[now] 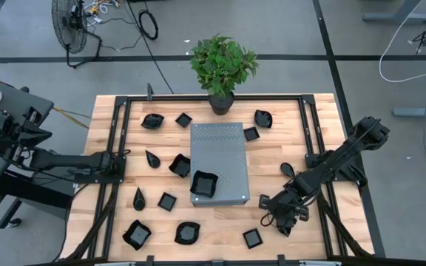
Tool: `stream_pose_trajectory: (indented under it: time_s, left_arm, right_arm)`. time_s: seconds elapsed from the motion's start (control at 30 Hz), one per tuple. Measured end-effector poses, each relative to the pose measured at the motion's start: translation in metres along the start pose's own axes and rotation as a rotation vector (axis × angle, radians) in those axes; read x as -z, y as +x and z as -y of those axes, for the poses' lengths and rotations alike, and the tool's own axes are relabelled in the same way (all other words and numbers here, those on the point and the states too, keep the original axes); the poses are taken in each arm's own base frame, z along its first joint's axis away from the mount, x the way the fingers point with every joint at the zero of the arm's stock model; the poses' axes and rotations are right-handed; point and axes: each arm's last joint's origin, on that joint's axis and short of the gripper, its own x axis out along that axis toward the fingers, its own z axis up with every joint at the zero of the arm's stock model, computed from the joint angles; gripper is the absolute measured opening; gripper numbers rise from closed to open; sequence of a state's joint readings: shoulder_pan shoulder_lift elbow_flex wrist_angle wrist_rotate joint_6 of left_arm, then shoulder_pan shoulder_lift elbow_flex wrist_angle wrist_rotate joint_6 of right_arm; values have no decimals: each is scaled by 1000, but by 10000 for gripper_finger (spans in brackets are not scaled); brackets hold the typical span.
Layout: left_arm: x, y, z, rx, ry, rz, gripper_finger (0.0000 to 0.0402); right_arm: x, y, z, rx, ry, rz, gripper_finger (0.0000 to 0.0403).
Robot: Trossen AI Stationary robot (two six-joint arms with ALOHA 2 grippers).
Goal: Pick & Place Mini shaped plates
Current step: Put the black bowl on the shelf
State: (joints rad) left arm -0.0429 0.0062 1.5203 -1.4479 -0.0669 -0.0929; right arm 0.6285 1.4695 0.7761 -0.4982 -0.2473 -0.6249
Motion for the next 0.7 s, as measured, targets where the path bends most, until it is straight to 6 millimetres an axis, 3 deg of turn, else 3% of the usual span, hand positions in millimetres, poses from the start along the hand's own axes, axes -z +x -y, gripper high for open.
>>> stream_pose_trajectory:
  time_s: [0.4, 0.7]
  left_arm:
    - [0, 0, 0, 0, 0, 0, 23]
    - [0, 0, 0, 0, 0, 1, 23]
  right_arm:
    - [-3, -18, -4, 26, 59, 49, 0]
    - [-13, -64, 3, 39, 199, 44, 0]
